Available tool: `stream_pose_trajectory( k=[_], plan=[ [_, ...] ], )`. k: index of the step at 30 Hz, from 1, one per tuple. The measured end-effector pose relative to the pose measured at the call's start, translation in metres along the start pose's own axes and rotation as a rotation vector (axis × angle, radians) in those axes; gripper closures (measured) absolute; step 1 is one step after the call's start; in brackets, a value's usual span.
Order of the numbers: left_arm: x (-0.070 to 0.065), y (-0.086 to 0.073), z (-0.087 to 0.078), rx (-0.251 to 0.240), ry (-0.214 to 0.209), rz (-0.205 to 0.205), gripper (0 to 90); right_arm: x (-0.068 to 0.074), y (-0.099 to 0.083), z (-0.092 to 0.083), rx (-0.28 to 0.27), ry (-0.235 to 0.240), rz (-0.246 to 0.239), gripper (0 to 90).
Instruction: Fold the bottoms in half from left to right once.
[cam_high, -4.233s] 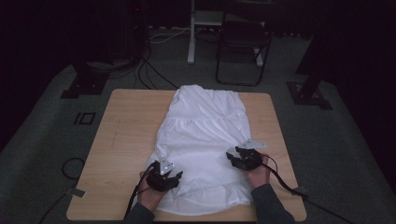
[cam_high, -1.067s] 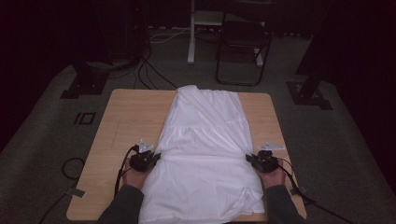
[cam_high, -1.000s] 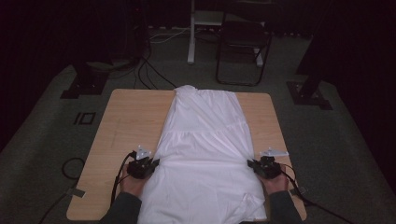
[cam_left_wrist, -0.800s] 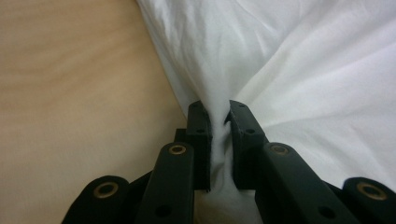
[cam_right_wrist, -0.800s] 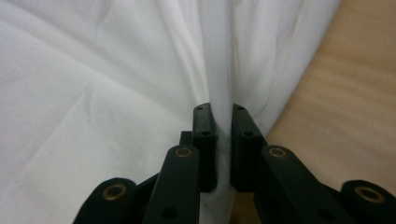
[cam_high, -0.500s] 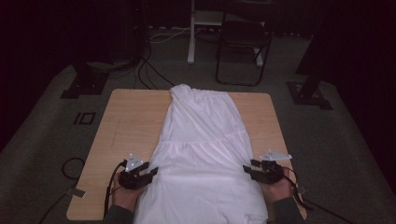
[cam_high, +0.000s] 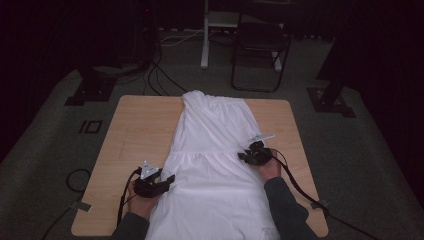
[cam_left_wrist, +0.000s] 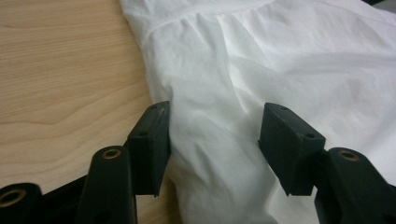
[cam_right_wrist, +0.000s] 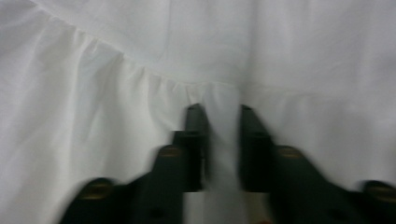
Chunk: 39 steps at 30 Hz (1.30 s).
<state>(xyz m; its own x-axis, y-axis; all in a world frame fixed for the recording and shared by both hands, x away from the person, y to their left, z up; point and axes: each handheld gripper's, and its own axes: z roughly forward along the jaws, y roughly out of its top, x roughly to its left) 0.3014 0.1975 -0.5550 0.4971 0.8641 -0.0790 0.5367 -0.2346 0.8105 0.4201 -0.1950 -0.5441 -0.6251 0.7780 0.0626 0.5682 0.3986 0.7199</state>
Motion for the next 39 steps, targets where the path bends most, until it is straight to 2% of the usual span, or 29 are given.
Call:
stream_pose_trajectory(
  k=[1,2,3,5,6,7,8,10,13,15,18,20,22,24,26,27,28,30,31,32,33,36,38,39],
  plan=[
    [-0.001,0.000,0.000,-0.005,0.002,0.001,41.4,0.001,0.001,-0.009,-0.047,-0.034,-0.011,87.5],
    [-0.003,-0.001,0.000,-0.009,-0.002,0.003,40.9,0.001,0.003,-0.021,-0.110,-0.053,0.006,88.7],
    [-0.004,-0.001,0.000,-0.008,-0.003,0.003,40.5,-0.001,0.006,-0.039,-0.181,-0.101,0.019,88.7],
    [-0.009,-0.002,0.005,0.019,-0.005,0.024,40.2,-0.005,0.010,-0.060,-0.236,-0.196,0.003,88.7],
    [-0.013,-0.002,0.008,0.036,-0.004,0.036,40.1,-0.009,0.011,-0.068,-0.243,-0.255,-0.004,88.8],
    [-0.016,-0.003,0.010,0.047,-0.004,0.047,39.8,-0.015,0.011,-0.070,-0.233,-0.290,0.005,88.7],
    [-0.021,-0.003,0.012,0.056,-0.014,0.057,39.8,-0.023,0.009,-0.068,-0.215,-0.289,0.038,88.6],
    [-0.025,0.000,0.013,0.057,-0.010,0.084,39.9,-0.039,-0.003,-0.053,-0.158,-0.290,0.107,87.5],
    [-0.025,0.012,0.009,0.032,-0.007,0.107,39.9,-0.050,-0.022,-0.028,-0.087,-0.272,0.169,87.5],
    [-0.020,0.026,0.007,0.010,0.013,0.119,39.6,-0.053,-0.031,-0.017,-0.066,-0.261,0.203,87.5],
    [-0.014,0.053,0.013,-0.008,0.025,0.117,38.4,-0.053,-0.033,-0.013,-0.062,-0.261,0.212,87.1],
    [-0.010,0.073,0.026,-0.012,0.044,0.122,38.3,-0.052,-0.031,-0.012,-0.051,-0.266,0.208,86.6],
    [-0.006,0.087,0.043,0.005,0.012,0.084,38.2,-0.053,-0.031,-0.012,-0.050,-0.264,0.210,86.4],
    [-0.004,0.094,0.062,0.039,0.013,0.065,38.1,-0.053,-0.032,-0.012,-0.059,-0.257,0.218,86.4],
    [-0.003,0.096,0.087,0.103,0.045,0.075,37.9,-0.054,-0.033,-0.013,-0.065,-0.251,0.218,86.3],
    [-0.002,0.095,0.094,0.121,0.057,0.073,37.9,-0.055,-0.034,-0.013,-0.068,-0.247,0.219,86.4],
    [0.000,0.092,0.104,0.153,0.066,0.055,37.9,-0.055,-0.034,-0.013,-0.070,-0.243,0.220,86.4],
    [0.004,0.087,0.111,0.171,0.060,0.024,40.7,-0.056,-0.034,-0.013,-0.073,-0.240,0.228,86.4],
    [0.007,0.084,0.110,0.156,0.027,0.005,44.3,-0.055,-0.035,-0.013,-0.075,-0.242,0.227,86.4],
    [0.008,0.081,0.108,0.151,-0.001,0.010,54.1,-0.054,-0.035,-0.013,-0.076,-0.244,0.227,86.6],
    [0.006,0.079,0.106,0.152,0.002,0.027,62.2,-0.053,-0.036,-0.013,-0.077,-0.241,0.226,86.7],
    [0.004,0.074,0.098,0.156,0.011,0.059,76.5,-0.049,-0.038,-0.015,-0.082,-0.225,0.229,86.9],
    [0.004,0.067,0.090,0.149,0.018,0.068,79.9,-0.044,-0.042,-0.017,-0.087,-0.213,0.224,87.2],
    [0.005,0.064,0.085,0.147,0.020,0.057,80.1,-0.040,-0.044,-0.018,-0.090,-0.204,0.218,87.4]
  ],
)
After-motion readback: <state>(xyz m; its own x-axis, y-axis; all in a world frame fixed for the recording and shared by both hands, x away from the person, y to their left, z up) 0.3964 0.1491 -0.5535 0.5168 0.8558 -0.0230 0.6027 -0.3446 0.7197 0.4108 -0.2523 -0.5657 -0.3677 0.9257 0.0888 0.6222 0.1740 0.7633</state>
